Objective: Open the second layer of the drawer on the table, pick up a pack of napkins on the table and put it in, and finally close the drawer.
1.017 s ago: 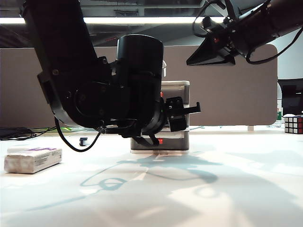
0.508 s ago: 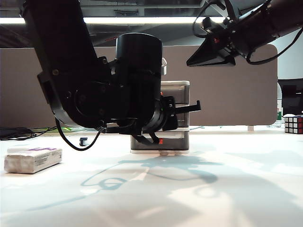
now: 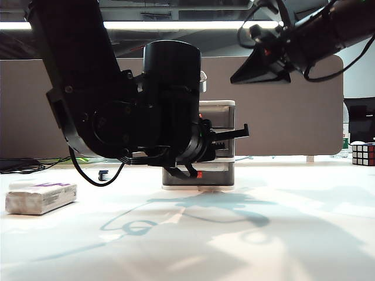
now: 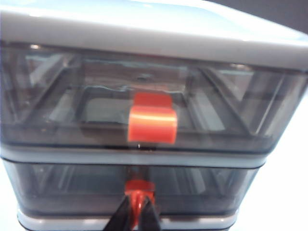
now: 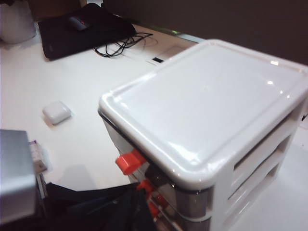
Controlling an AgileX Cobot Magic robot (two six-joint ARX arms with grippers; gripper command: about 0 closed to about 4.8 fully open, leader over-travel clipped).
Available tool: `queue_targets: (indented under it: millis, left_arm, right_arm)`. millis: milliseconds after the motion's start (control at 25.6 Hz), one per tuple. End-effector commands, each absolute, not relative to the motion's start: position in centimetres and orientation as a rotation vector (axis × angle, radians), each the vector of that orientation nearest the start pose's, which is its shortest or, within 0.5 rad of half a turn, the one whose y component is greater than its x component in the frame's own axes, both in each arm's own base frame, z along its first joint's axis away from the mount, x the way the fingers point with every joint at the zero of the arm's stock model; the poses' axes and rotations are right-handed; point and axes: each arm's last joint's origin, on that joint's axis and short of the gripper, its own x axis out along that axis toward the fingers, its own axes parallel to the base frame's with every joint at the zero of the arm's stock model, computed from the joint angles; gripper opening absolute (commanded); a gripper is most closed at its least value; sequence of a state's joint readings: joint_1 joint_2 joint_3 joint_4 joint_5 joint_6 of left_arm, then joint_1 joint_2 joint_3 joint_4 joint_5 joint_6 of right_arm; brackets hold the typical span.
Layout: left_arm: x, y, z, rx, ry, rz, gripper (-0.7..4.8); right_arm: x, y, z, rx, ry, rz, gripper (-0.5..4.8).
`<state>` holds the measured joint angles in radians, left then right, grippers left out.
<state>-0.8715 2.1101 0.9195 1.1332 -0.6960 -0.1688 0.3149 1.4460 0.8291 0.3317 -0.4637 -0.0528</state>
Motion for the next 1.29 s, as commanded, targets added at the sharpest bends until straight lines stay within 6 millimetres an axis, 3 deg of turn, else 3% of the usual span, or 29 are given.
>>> queue_targets:
  millis: [39,469,899,1290]
  left_arm:
    - [26.7,-28.8,12.1,-0.128,0.048,-0.172,-0.06]
    - [26.7,-28.8,12.1,-0.102,0.047,-0.175,-0.06]
    - [26.4,-29.0,12.1,-0.083,0.047,-0.182,-0.06]
    - [24.4,-29.1,11.4,-0.043,0.07,-0.179,-0.06]
  right_arm:
    - [29.6,11.1,24.3,-0.03,0.265,0.791,-0.05]
    - [31.2,11.8,22.0,-0.023,0.283,0.798,-0.05]
    - [33.5,12.7,21.5,0.03,0.296,0.843,-0.05]
    - [33.7,12.8,21.5,0.029,0.289,0.842,-0.05]
